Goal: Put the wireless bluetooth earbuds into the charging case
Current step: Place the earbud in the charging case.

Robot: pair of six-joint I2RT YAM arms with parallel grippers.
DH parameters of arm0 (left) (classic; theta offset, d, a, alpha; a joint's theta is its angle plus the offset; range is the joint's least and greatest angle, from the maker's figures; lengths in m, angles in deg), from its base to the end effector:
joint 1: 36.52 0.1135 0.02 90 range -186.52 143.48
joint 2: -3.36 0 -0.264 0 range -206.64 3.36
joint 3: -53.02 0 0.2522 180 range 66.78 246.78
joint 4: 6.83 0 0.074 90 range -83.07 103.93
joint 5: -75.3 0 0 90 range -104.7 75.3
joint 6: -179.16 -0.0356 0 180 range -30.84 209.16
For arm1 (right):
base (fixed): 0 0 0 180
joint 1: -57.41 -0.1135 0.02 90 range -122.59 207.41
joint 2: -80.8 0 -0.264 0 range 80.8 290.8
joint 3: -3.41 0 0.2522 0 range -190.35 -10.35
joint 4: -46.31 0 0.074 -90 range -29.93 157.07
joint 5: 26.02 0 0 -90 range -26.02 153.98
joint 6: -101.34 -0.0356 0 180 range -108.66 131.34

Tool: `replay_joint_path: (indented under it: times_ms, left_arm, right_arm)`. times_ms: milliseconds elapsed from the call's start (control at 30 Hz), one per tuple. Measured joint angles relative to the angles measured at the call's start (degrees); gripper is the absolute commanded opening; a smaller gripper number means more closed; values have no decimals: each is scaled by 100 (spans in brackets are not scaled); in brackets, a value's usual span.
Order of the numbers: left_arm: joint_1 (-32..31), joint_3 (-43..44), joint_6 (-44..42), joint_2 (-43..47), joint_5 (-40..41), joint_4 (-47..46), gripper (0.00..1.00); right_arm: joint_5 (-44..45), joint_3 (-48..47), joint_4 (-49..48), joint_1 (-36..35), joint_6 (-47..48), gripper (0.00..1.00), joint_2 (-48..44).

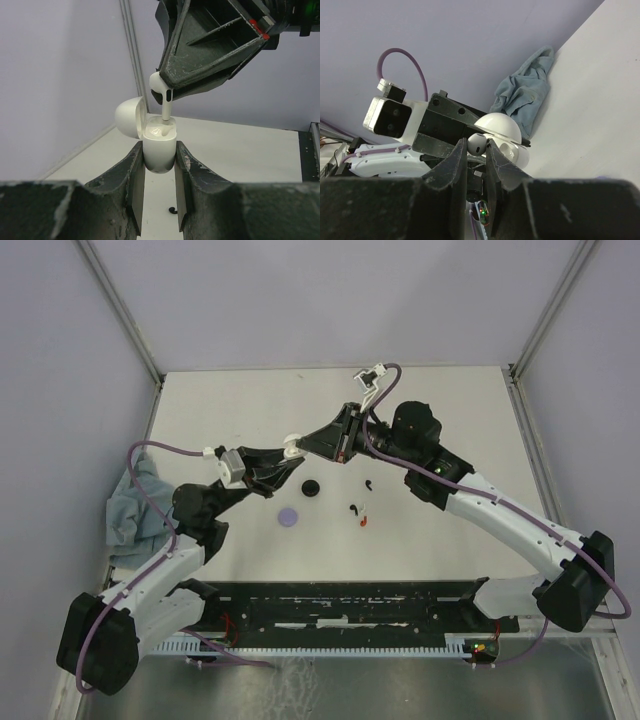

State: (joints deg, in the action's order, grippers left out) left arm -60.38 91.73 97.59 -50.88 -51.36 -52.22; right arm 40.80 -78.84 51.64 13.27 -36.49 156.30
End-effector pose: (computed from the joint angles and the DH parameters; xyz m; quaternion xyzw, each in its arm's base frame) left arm 0.1722 -0.0994 0.3113 0.3336 0.4348 -0.3798 0.7453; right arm 0.2135 0.2267 0.4014 -0.1217 0.6883 0.6018 0.3863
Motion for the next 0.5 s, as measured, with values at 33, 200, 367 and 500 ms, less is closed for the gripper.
replay_joint_path:
  times_ms: [33,200,367,500]
  left_arm:
    - [0,-7,9,-9,22,-15,3]
    - [0,-28,13,-26,63,-83,3]
    - [0,-57,24,-28,63,-105,3]
    - [0,-94,31,-28,68,-103,3]
  right_arm:
    - [-15,0,-28,0,-39,17,2]
    - [-37,28,-146,0,-192,18,39]
    - [-20,131,-236,0,-297,21,85]
    - [-11,166,-278,0,-341,32,111]
